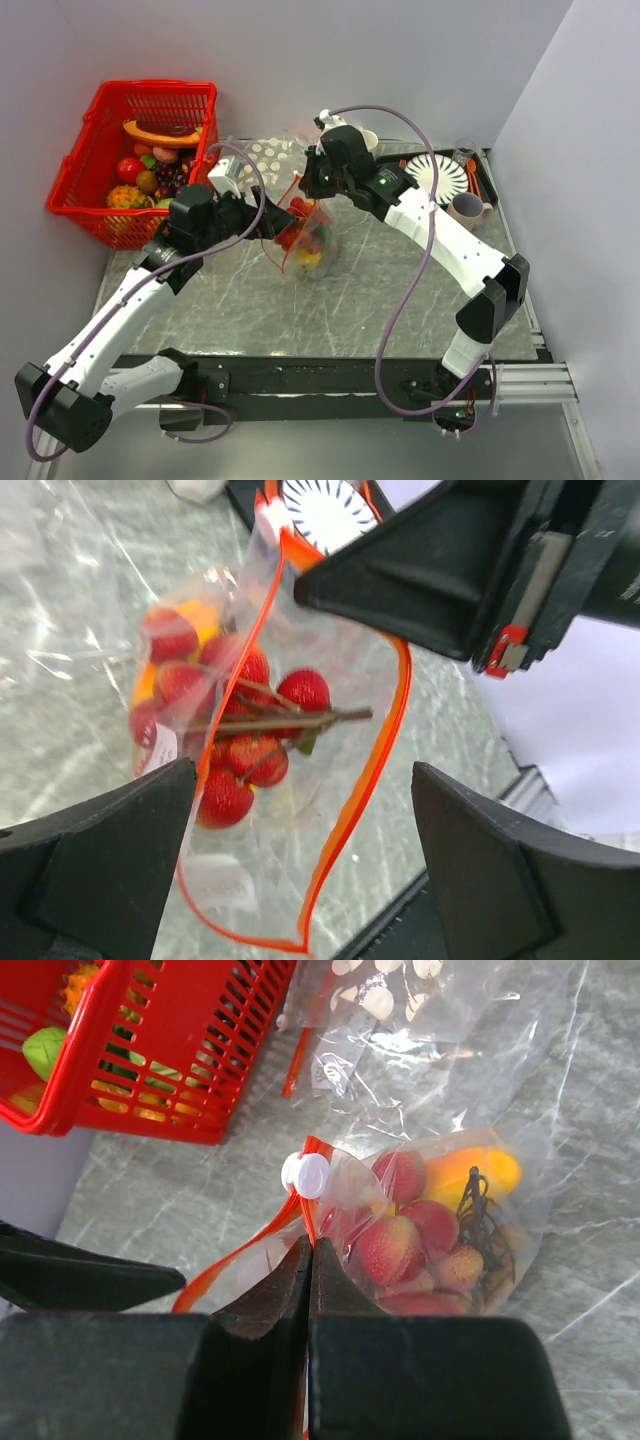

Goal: Place the food in the zip-top bag and seal the zipper
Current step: Adjust the zipper food storage bag at the center of the board.

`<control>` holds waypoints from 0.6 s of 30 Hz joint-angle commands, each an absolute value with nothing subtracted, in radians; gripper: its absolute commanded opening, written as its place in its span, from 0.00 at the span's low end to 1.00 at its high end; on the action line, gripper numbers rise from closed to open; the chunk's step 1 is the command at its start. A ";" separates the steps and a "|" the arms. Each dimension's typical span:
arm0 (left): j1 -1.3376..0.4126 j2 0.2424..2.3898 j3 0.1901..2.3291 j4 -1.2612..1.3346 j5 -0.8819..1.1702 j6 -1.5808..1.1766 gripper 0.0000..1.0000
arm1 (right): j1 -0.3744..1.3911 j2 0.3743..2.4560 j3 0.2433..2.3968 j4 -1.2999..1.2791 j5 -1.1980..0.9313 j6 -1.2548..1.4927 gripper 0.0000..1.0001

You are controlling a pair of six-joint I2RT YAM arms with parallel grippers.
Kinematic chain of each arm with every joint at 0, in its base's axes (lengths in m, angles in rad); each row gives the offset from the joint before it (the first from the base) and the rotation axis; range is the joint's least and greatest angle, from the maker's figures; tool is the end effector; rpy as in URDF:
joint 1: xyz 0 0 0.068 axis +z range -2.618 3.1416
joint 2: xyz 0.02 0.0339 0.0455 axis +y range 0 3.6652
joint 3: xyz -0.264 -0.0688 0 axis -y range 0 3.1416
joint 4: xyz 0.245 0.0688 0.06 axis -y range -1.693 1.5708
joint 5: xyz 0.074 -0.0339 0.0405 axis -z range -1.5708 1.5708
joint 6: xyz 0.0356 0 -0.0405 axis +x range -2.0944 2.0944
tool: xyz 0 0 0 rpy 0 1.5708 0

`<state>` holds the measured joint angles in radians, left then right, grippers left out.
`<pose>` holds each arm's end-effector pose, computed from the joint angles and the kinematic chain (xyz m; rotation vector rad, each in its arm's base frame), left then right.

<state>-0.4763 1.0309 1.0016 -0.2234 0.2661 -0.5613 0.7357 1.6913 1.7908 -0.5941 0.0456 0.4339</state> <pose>0.2053 -0.1165 0.3657 0.1170 1.9226 -0.9585 0.2873 0.2578 0.4076 -0.2921 2.1142 0.6626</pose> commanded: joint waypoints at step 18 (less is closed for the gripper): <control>-0.474 1.236 1.238 -0.270 0.182 -0.359 0.84 | 0.730 1.534 1.669 -0.426 -0.028 0.578 0.00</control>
